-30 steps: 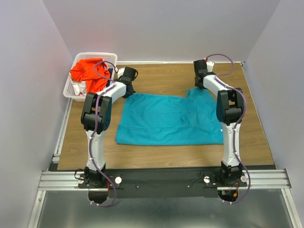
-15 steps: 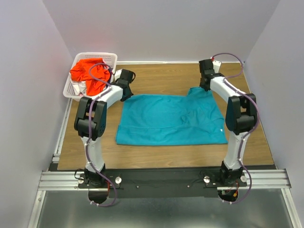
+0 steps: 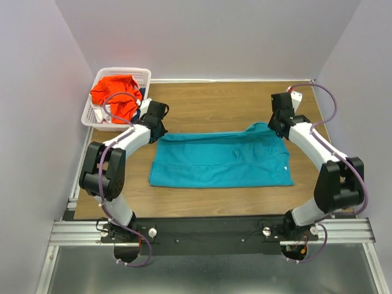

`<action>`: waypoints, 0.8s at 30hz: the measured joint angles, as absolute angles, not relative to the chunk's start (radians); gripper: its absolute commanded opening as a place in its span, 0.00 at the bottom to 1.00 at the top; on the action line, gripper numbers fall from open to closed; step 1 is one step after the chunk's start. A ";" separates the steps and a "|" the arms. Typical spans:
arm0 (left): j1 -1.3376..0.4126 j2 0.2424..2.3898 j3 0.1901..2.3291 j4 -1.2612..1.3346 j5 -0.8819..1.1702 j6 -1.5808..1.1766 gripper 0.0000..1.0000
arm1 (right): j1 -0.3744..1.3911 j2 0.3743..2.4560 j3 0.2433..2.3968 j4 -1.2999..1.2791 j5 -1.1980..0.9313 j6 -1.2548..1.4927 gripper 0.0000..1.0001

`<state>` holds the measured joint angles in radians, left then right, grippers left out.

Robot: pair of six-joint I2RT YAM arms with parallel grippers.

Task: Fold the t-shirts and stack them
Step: Fold the tshirt

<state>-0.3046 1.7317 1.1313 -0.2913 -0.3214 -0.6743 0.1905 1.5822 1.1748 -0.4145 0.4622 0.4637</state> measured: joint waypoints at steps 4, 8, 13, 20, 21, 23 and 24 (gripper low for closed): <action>-0.310 1.674 1.070 -0.278 -0.321 -0.685 0.00 | 0.191 1.472 1.089 -0.415 0.442 0.471 0.01; -0.318 1.627 1.014 -0.264 -0.321 -0.695 0.00 | 0.191 1.383 1.022 -0.413 0.415 0.474 0.01; -0.328 1.581 0.964 -0.256 -0.322 -0.705 0.00 | 0.191 1.312 0.938 -0.414 0.382 0.478 0.01; -0.330 1.563 0.947 -0.245 -0.323 -0.708 0.00 | 0.196 1.222 0.855 -0.433 0.348 0.484 0.01; -0.330 1.563 0.945 -0.243 -0.324 -0.708 0.00 | 0.196 1.206 0.843 -0.440 0.342 0.487 0.01; -0.330 1.563 0.939 -0.237 -0.325 -0.709 0.00 | 0.197 1.188 0.823 -0.443 0.329 0.491 0.01; -0.330 1.563 0.937 -0.236 -0.325 -0.709 0.00 | 0.197 1.181 0.812 -0.445 0.323 0.495 0.01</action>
<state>-0.3298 1.5627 0.9367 -0.2359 -0.3252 -0.7094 0.1970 1.1809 0.8120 -0.4450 0.3225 0.4950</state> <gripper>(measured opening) 0.003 0.012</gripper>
